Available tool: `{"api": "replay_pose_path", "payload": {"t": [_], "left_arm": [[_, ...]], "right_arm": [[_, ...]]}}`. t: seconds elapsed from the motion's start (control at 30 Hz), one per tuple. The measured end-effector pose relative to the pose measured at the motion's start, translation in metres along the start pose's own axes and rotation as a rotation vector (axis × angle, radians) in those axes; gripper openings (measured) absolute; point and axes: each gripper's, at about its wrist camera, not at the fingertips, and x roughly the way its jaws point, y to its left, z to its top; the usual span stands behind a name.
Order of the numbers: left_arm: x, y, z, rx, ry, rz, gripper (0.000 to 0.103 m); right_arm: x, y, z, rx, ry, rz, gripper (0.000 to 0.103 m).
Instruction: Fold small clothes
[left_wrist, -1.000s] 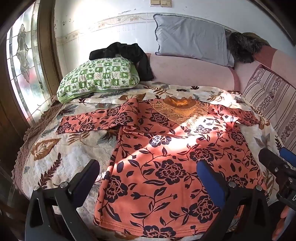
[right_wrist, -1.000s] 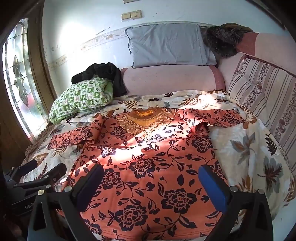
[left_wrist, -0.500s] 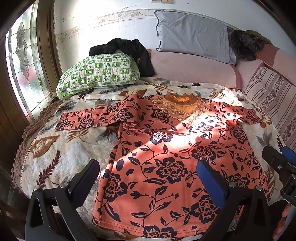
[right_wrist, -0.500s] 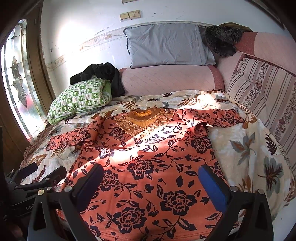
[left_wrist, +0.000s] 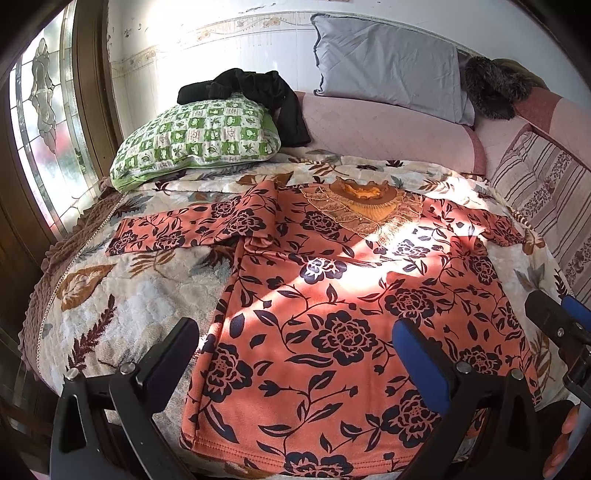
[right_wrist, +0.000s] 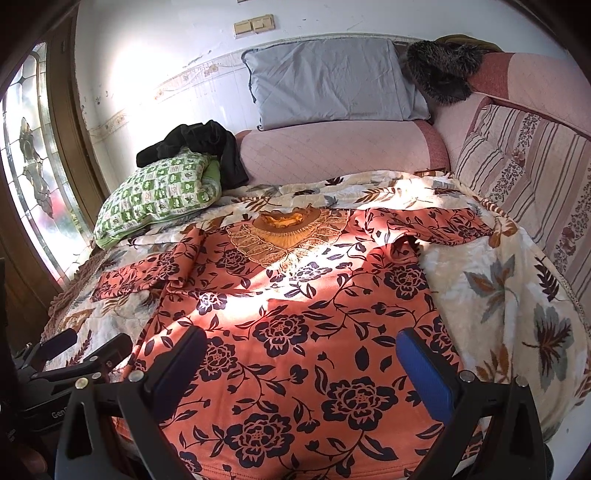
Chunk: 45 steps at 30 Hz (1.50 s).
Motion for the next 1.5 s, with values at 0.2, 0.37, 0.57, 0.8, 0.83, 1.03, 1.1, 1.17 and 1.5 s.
{"api": "replay_pose_path", "payload": {"t": [0.2, 0.37, 0.57, 0.8, 0.83, 1.03, 1.1, 1.17, 1.5], "left_arm": [[0.007, -0.006, 0.001, 0.011, 0.015, 0.004, 0.103], [0.011, -0.006, 0.002, 0.008, 0.022, 0.015, 0.103], [0.016, -0.001, 0.001, -0.003, 0.035, 0.025, 0.103], [0.021, 0.002, 0.001, -0.013, 0.043, 0.021, 0.103], [0.022, 0.002, 0.001, -0.013, 0.044, 0.022, 0.103], [0.034, 0.0, 0.0, -0.005, 0.063, 0.026, 0.103], [0.039, -0.001, 0.0, -0.002, 0.068, 0.023, 0.103], [0.045, 0.0, 0.0, -0.004, 0.077, 0.018, 0.103], [0.083, 0.017, 0.009, -0.042, 0.088, 0.01, 0.103]], "right_arm": [[0.008, -0.005, -0.001, 0.012, 0.018, 0.002, 0.103], [0.013, -0.013, -0.003, 0.034, 0.019, 0.003, 0.103], [0.018, -0.011, -0.002, 0.032, 0.025, 0.001, 0.103], [0.021, -0.009, 0.001, 0.028, 0.029, -0.008, 0.103], [0.022, -0.009, 0.001, 0.029, 0.029, -0.007, 0.103], [0.031, -0.016, 0.001, 0.045, 0.041, -0.005, 0.103], [0.036, -0.019, 0.002, 0.049, 0.051, 0.001, 0.103], [0.042, -0.022, 0.004, 0.047, 0.062, 0.014, 0.103], [0.103, -0.185, 0.077, 0.505, 0.008, 0.188, 0.103]]}}
